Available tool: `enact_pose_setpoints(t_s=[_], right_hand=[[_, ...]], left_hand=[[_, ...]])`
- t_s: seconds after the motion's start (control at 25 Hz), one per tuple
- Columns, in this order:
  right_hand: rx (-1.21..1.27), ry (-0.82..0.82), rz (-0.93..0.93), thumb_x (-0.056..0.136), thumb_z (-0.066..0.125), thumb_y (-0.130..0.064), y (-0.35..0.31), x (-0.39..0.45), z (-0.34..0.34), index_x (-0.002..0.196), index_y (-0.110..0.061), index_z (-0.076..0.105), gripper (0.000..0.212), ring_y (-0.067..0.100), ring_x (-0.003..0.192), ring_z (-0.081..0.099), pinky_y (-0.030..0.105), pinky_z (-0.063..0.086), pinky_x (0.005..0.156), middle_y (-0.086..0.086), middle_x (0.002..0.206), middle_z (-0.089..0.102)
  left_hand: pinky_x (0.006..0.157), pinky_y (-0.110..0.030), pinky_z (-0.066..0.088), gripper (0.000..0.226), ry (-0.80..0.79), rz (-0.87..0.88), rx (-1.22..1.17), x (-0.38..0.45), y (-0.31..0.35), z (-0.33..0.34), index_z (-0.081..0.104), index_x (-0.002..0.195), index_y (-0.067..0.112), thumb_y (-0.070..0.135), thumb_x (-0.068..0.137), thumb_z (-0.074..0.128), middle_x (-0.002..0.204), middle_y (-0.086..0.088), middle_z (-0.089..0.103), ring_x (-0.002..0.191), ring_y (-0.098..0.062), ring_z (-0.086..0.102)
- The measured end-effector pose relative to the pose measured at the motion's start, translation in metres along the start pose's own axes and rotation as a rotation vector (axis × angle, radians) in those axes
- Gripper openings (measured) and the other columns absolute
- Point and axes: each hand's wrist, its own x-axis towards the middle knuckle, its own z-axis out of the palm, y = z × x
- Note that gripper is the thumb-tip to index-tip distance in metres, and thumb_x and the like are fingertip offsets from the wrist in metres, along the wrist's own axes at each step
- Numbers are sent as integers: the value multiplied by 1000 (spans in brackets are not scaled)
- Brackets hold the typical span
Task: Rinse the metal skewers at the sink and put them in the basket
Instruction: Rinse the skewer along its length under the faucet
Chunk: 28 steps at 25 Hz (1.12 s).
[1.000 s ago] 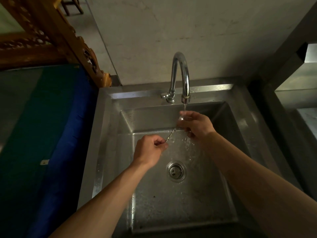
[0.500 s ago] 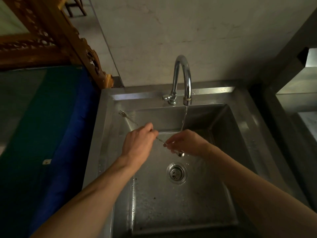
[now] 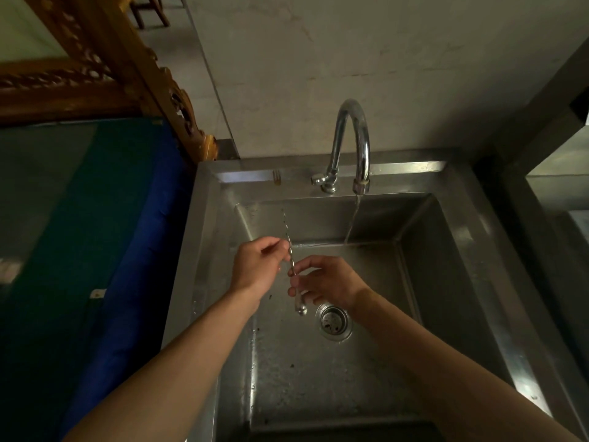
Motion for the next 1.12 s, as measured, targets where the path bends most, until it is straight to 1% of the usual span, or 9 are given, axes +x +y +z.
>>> enact_pose_setpoints(t_s=[0.08, 0.2, 0.32, 0.44, 0.52, 0.6, 0.72, 0.88, 1.12], right_hand=[[0, -23, 9, 87, 67, -4, 5, -1, 1, 91, -8, 63, 7, 16, 50, 59, 26, 40, 54, 11, 76, 72], [1, -37, 23, 86, 69, -6, 10, -4, 2, 92, -9, 63, 9, 15, 51, 60, 23, 42, 52, 11, 76, 72], [-55, -30, 37, 85, 70, -9, 9, -6, 4, 87, -12, 64, 7, 16, 59, 66, 21, 43, 50, 10, 77, 73], [-26, 119, -5, 87, 68, -13, 0, -4, -3, 91, -13, 69, 4, 14, 63, 67, 20, 41, 51, 3, 77, 71], [78, 240, -37, 86, 70, -18, -9, -2, -11, 99, -14, 69, 14, 10, 64, 66, 18, 44, 51, -1, 79, 71], [166, 308, -51, 86, 70, -19, -14, 0, -16, 97, -18, 69, 11, 9, 68, 68, 20, 47, 57, 0, 84, 73], [247, 347, -45, 87, 68, -17, -14, 3, -18, 98, -15, 71, 11, 9, 72, 71, 25, 48, 65, 2, 87, 75], [283, 363, -18, 88, 67, -21, -9, 3, -19, 84, -19, 70, 6, 8, 72, 71, 28, 47, 68, -1, 84, 75], [342, 418, -6, 86, 70, -28, -7, 6, -34, 95, -12, 70, 19, 9, 72, 72, 28, 48, 66, -1, 81, 76]], left_hand=[[43, -10, 39, 9, -46, -32, -44, -4, -2, -3, 71, 91, 13, 21, 87, 67, 71, 1, 66, 50, 3, 53], [43, -9, 39, 7, -84, -42, -54, -6, -4, -2, 69, 92, 15, 18, 87, 67, 76, 1, 69, 57, -4, 57], [44, -9, 39, 2, -121, -14, -65, -8, -5, -1, 67, 87, 15, 14, 88, 65, 70, 1, 68, 52, 0, 55], [57, -18, 44, 16, -143, 73, 54, -8, -14, -2, 68, 74, 19, 9, 87, 65, 65, 0, 65, 55, -3, 54], [65, -28, 47, 17, -177, 93, 162, -9, -22, -4, 68, 70, 18, 10, 85, 67, 67, -7, 67, 60, -11, 55], [69, -34, 50, 16, -204, 94, 215, -11, -28, -5, 68, 69, 18, 11, 83, 69, 69, -8, 70, 62, -13, 57], [70, -32, 50, 19, -205, 123, 285, -14, -30, -7, 67, 67, 24, 13, 82, 70, 69, -2, 70, 63, -12, 59], [74, -31, 50, 7, -213, 133, 392, -16, -27, -11, 72, 77, 20, 19, 83, 70, 74, 2, 72, 73, -14, 65], [75, -30, 53, 9, -195, 186, 485, -14, -22, -8, 70, 75, 25, 21, 83, 69, 76, 7, 71, 75, -12, 64]])
